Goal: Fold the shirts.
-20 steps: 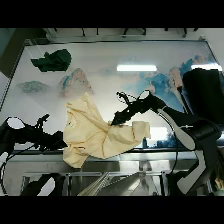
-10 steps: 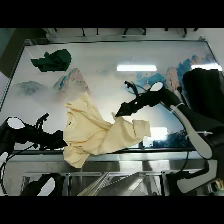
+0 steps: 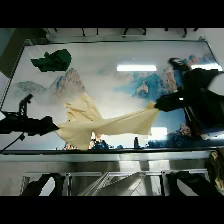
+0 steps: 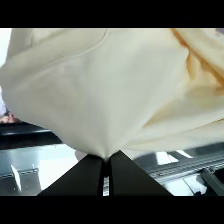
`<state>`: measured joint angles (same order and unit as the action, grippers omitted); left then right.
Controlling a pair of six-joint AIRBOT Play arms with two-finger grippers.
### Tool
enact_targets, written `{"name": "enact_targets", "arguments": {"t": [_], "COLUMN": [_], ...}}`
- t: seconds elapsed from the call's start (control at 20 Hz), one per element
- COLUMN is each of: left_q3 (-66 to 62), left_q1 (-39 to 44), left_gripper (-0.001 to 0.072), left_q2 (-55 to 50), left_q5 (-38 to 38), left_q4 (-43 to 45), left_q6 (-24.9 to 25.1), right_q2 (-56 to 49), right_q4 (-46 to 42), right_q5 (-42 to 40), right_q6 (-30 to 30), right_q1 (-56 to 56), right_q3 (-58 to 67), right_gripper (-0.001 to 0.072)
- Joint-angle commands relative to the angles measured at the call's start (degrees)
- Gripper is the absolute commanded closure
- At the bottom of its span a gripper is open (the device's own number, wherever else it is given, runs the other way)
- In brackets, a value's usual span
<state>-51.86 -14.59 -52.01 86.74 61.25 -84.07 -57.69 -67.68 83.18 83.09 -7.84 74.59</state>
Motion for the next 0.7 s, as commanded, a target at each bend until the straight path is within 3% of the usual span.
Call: {"name": "enact_targets", "arguments": {"t": [0.0, 0.2, 0.4, 0.5, 0.65], "left_q3": [-9.25, -24.76, -51.34, -68.13, -85.00], "left_q1": [-1.64, -1.64, -1.64, -1.64, -1.64], "left_gripper": [0.0693, 0.0695, 0.0695, 0.0695, 0.0695], "left_q2": [4.17, 9.46, 6.69, 2.01, -2.36], "left_q5": [2.27, 0.63, 10.58, 18.71, 19.65], "left_q4": [-0.74, -7.34, -4.68, -1.42, -0.90], "left_q6": [0.44, -1.40, -2.49, -2.58, -4.42], "right_q2": [12.35, 19.50, 22.18, 21.64, 18.53], "right_q4": [-6.75, -5.64, -7.19, -8.87, -11.15], "right_q5": [-1.38, -3.78, -3.39, -0.39, 8.41], "right_q6": [4.17, 4.02, 3.72, 3.69, 3.06], "right_q1": [4.11, 4.15, 4.17, 4.17, 4.24], "right_q3": [-0.04, 1.22, 11.34, 19.87, 33.70], "right_gripper": [0.0691, 0.0691, 0.0692, 0.0692, 0.0692]}}
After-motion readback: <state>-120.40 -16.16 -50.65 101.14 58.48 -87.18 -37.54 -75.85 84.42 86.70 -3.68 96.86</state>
